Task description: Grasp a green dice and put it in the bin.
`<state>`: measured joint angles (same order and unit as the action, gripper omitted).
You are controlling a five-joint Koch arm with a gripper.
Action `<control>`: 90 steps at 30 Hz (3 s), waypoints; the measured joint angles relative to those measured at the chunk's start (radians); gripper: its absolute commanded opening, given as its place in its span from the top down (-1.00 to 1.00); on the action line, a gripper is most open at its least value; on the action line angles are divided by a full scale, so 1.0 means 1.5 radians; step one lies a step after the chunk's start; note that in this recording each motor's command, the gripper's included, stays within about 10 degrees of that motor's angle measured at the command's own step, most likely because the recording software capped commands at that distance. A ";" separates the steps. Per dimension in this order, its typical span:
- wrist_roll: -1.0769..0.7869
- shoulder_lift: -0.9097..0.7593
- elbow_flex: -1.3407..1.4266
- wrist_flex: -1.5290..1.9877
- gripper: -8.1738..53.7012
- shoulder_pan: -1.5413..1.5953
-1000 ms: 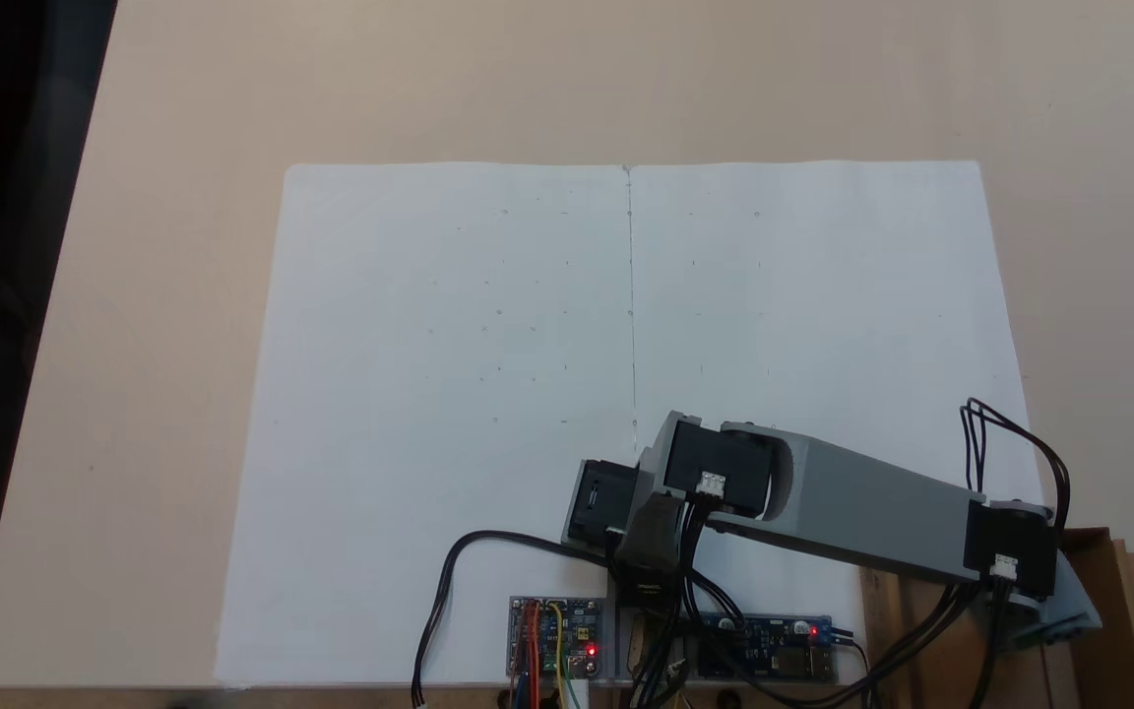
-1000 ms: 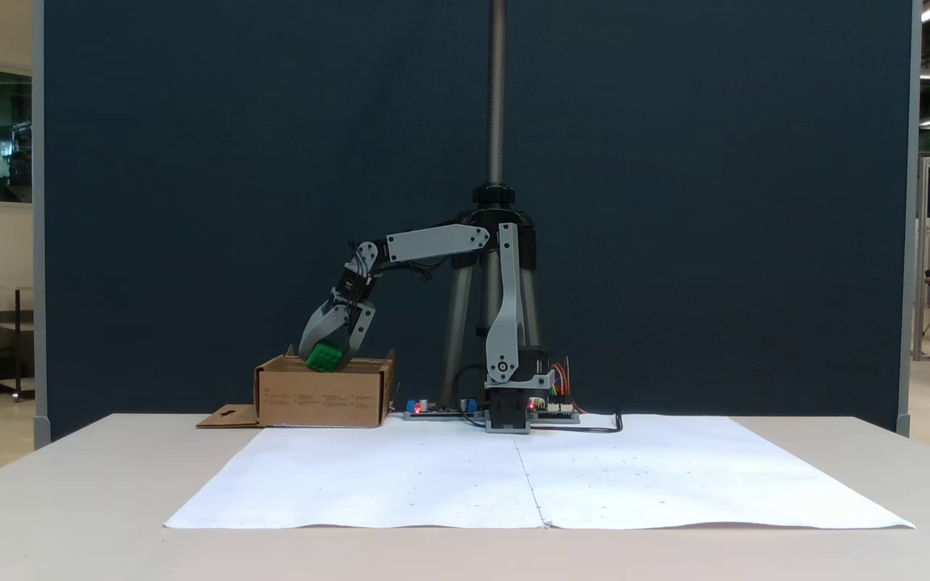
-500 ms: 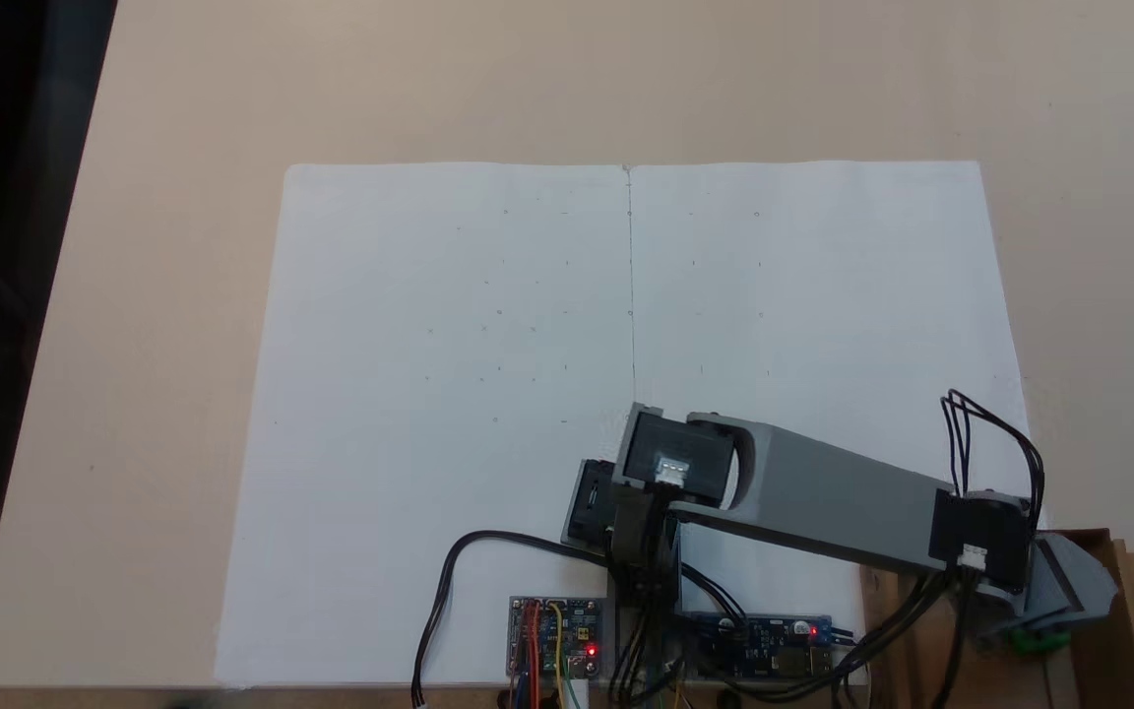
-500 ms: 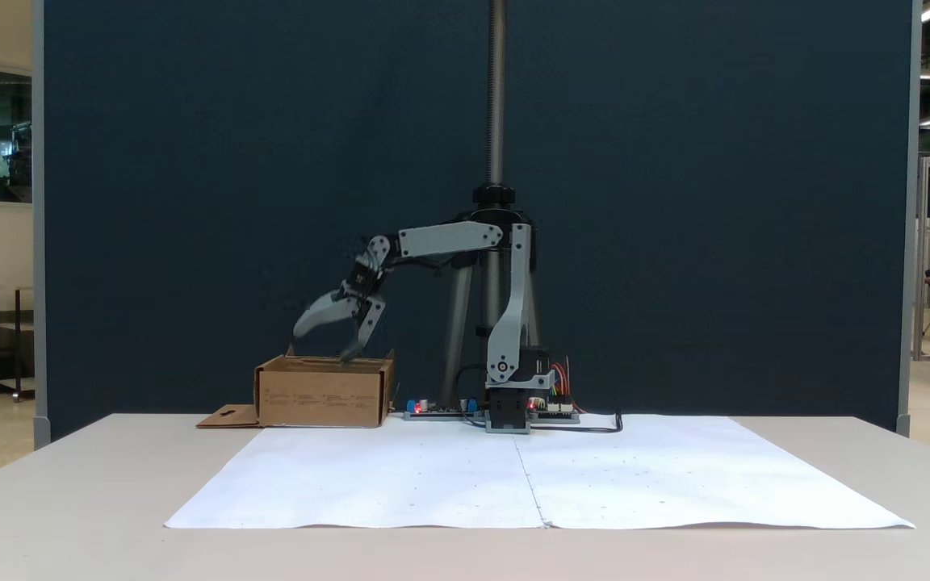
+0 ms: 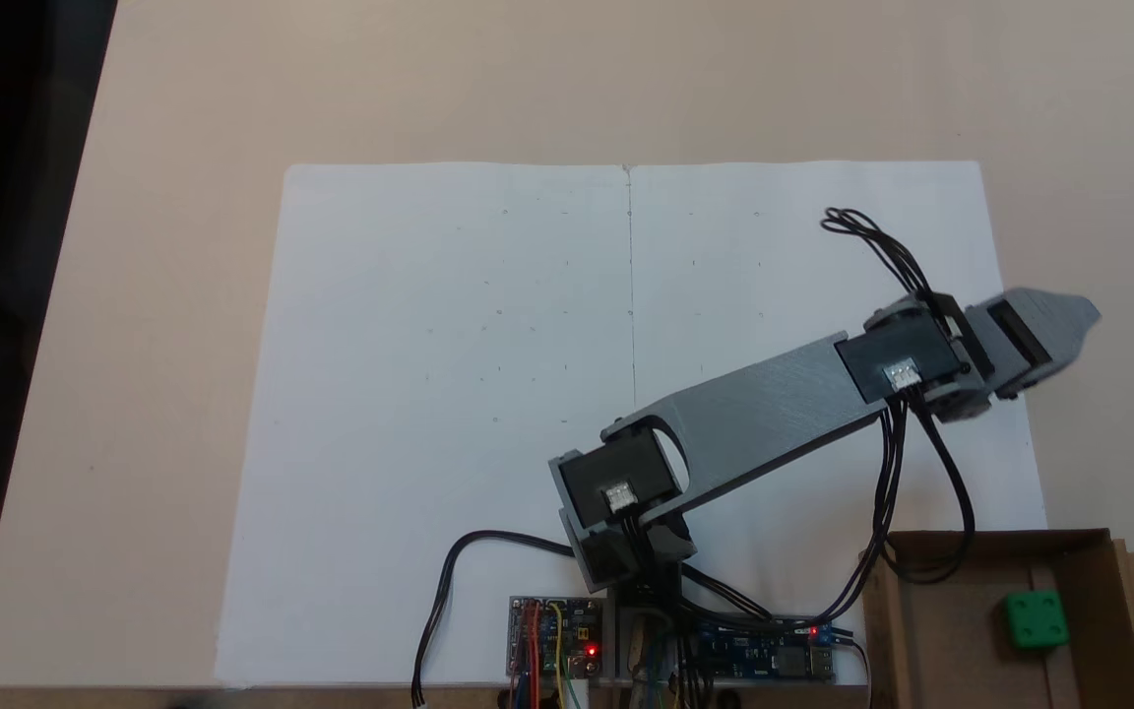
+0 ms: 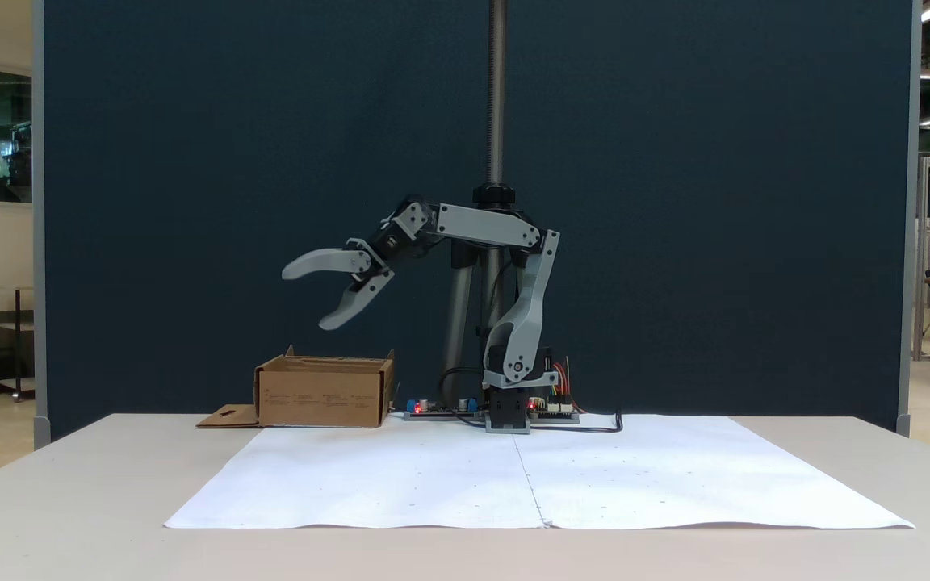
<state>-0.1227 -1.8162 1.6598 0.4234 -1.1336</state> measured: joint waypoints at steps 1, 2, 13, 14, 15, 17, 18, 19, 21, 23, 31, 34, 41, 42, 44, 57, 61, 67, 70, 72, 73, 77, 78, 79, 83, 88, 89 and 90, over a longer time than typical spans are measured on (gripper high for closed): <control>0.006 -0.001 -0.001 0.000 -0.66 0.034; 0.010 -0.002 -0.001 -0.004 -0.66 0.067; 0.053 -0.003 -0.001 -0.029 -0.68 0.395; 0.056 -0.003 -0.001 -0.030 -0.68 0.424; 0.059 -0.002 0.001 -0.034 -0.68 0.452; 0.060 -0.007 0.025 -0.074 -0.68 0.515; 0.061 -0.011 0.053 -0.097 -0.68 0.548; 0.061 -0.012 0.080 -0.121 -0.67 0.580; 0.061 -0.019 0.134 -0.165 -0.67 0.634; 0.061 -0.029 0.189 -0.210 -0.67 0.683; 0.061 -0.134 0.440 -0.380 -0.68 0.764; 0.061 -0.173 0.515 -0.444 -0.67 0.760; 0.061 -0.216 0.673 -0.590 -0.67 0.726; 0.061 -0.218 0.698 -0.613 -0.67 0.725; 0.061 -0.228 0.758 -0.652 -0.67 0.723; 0.059 -0.260 0.917 -0.932 -0.67 0.721; 0.058 -0.278 0.929 -0.995 -0.70 0.721; 0.058 -0.283 0.935 -1.074 -0.70 0.721; 0.058 -0.285 0.935 -1.108 -0.69 0.721; 0.058 -0.286 0.937 -1.132 -0.69 0.721; 0.058 -0.286 0.937 -1.148 -0.69 0.721; 0.058 -0.286 0.937 -1.222 -0.70 0.721; 0.058 -0.286 0.937 -1.239 -0.70 0.721; 0.058 -0.286 0.937 -1.256 -0.70 0.721; 0.058 -0.286 0.937 -1.325 -0.70 0.725; 0.058 -0.286 0.937 -1.381 -0.70 0.731; 0.058 -0.286 0.937 -1.383 -0.70 0.734; 0.058 -0.286 0.937 -1.383 -0.70 0.736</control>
<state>-0.0353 -2.2457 3.0649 -1.6506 -0.0291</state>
